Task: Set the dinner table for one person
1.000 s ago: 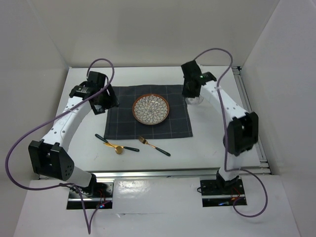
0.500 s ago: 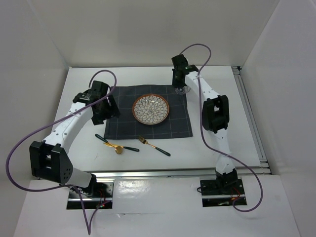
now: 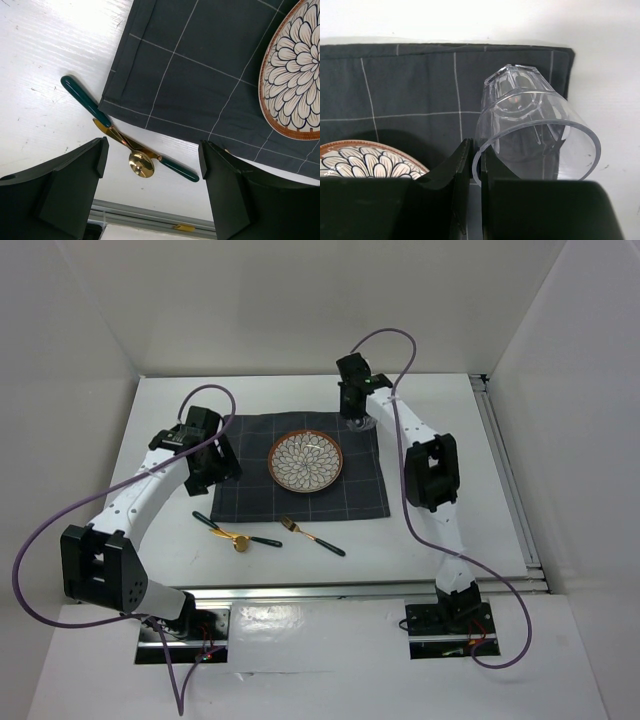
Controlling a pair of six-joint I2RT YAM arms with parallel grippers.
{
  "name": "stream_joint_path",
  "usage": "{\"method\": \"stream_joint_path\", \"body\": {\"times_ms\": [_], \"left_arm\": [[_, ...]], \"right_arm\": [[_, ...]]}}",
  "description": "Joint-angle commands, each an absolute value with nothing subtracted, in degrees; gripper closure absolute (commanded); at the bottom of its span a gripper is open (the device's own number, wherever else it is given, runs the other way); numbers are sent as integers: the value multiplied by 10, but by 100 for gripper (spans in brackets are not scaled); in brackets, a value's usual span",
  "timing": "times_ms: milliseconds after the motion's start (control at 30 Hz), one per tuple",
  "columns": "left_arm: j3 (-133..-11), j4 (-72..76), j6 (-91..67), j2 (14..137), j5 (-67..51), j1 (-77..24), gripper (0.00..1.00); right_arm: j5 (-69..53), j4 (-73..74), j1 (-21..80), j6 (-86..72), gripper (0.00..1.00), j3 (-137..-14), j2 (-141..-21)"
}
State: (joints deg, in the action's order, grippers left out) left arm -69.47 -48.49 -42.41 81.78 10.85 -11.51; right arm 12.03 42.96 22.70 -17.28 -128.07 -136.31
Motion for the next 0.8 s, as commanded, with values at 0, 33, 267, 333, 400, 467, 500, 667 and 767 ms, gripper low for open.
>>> {"method": "stream_joint_path", "body": {"times_ms": [0, 33, 267, 333, 400, 467, 500, 667, 767], "left_arm": [[-693, -483, -436, 815, 121, -117, 9], [-693, -483, -436, 815, 121, -117, 9], [-693, -483, -441, 815, 115, -117, 9], [-693, -483, -441, 815, 115, -117, 9], [-699, -483, -436, 815, 115, -117, 9], [-704, -495, -436, 815, 121, -117, 9], [-704, -505, -436, 815, 136, -117, 9], [-685, -512, -436, 796, 142, -117, 9], [-666, -506, -442, 796, 148, -117, 9]], "right_arm": [[146, 388, 243, -164, 100, -1269, -1318], [146, 388, 243, -164, 100, -1269, -1312], [144, 403, 243, -164, 100, -1269, -1312], [144, 403, 243, -164, 100, -1264, -1318], [139, 403, 237, -164, 100, -1270, -1325], [123, 403, 232, -164, 83, -1275, -1331], [118, 403, 232, -164, 77, -1281, -1336], [102, 403, 232, -164, 46, -1322, -1354], [91, 403, 232, -164, 41, -1348, -1360]]}}
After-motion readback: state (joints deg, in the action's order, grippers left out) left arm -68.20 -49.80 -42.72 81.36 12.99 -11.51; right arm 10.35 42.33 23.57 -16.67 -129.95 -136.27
